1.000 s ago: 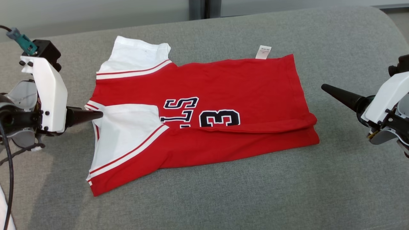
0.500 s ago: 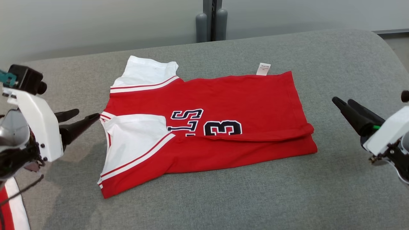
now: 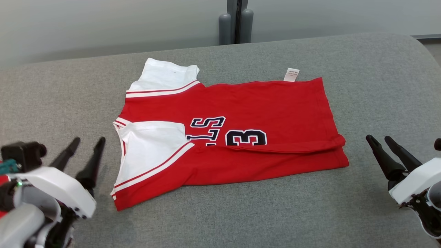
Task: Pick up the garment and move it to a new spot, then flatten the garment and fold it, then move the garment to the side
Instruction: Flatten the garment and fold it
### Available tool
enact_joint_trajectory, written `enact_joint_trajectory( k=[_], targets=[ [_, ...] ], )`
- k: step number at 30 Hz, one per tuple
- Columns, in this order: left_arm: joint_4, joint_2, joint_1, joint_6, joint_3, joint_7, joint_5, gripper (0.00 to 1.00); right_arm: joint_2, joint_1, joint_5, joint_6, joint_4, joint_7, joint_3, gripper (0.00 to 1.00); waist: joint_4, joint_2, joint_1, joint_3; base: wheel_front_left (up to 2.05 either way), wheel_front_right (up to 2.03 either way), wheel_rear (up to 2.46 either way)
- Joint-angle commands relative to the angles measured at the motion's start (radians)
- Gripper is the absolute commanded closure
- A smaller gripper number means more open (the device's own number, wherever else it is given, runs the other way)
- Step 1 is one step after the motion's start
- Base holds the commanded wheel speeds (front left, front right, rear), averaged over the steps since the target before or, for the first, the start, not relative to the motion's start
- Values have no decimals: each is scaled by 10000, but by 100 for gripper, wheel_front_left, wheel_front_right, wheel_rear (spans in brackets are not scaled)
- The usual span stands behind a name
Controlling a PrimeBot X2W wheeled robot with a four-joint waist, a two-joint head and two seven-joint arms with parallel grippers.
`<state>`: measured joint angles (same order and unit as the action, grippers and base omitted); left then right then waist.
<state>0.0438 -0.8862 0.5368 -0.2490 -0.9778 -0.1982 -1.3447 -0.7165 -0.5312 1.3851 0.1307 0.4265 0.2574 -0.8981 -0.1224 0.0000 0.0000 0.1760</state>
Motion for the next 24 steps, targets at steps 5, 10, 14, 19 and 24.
enact_joint_trajectory(
  k=[5,10,14,19,24],
  targets=[
    [-247,595,-1139,-840,462,-611,302,0,738,858,-741,3,302,79,961,0,82,0,0,57,0,0,0],
    [-58,1179,-1652,-1259,673,-676,910,0,1280,1242,-967,3,646,-50,1029,0,153,0,0,120,0,0,0],
    [314,1607,-1885,-1399,660,-685,1183,0,1613,1136,-985,3,1039,-478,932,0,185,0,0,172,0,0,0],
    [798,1960,-1964,-1305,488,-551,1221,0,1865,917,-907,3,1419,-839,948,0,228,0,0,207,0,0,0],
    [1420,2373,-1741,-1077,316,-216,1030,0,1978,742,-873,3,1711,-1127,964,0,299,0,0,243,0,0,0]
  ],
)
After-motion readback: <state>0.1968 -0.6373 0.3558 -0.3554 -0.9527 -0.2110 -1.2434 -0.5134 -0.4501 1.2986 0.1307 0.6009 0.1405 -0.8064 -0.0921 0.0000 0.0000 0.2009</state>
